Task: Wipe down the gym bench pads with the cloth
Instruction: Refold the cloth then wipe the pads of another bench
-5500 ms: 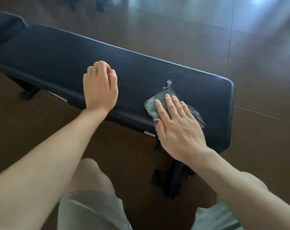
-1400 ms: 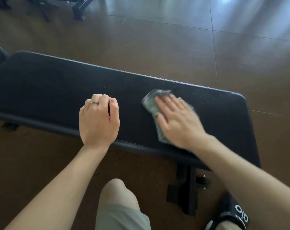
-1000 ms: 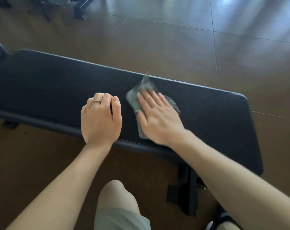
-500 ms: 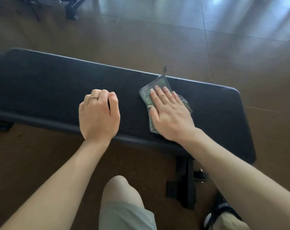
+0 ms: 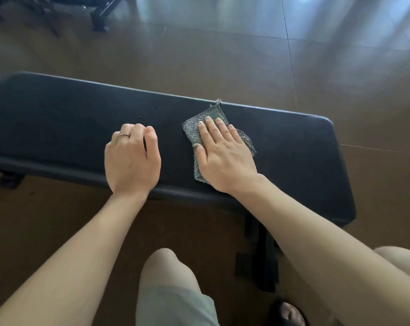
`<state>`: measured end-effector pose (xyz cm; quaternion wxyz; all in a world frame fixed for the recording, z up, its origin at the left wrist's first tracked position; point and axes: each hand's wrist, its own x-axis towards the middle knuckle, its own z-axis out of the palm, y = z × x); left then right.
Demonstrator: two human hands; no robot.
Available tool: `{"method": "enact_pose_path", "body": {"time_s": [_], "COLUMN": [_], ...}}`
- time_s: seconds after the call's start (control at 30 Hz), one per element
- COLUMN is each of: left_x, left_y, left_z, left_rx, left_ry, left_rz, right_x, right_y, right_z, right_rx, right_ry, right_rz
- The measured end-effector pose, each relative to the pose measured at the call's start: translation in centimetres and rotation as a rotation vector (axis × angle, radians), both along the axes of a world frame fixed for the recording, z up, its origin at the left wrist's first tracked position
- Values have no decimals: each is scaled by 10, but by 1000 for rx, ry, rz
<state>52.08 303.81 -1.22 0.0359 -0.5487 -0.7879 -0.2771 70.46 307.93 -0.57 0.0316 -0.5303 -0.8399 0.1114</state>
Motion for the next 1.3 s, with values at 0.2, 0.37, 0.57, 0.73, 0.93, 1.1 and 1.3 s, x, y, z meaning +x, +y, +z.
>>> {"method": "enact_pose_path", "body": {"time_s": [0.2, 0.37, 0.57, 0.73, 0.93, 1.1, 1.3], "left_x": [-1, 2, 4, 10, 11, 10, -88], "left_y": [-1, -1, -4, -6, -6, -6, -31], "left_z": [2, 1, 0, 1, -1, 2, 16], "left_rx": [48, 73, 148, 158, 190, 269, 246], "left_ry": [-72, -62, -123, -157, -169, -132, -81], "left_rz": [10, 40, 145, 177, 262, 210, 298], "right_x": [47, 21, -19, 45, 21, -51, -16], "right_y": [-65, -10, 22, -27, -14, 22, -23], "right_z": [6, 4, 3, 2, 5, 6, 5], "right_rx": [18, 23, -5, 14, -10, -10, 43], "right_ry": [-43, -21, 0, 23, 30, 14, -27], "right_rz": [333, 395, 397, 584, 658, 615, 580]}}
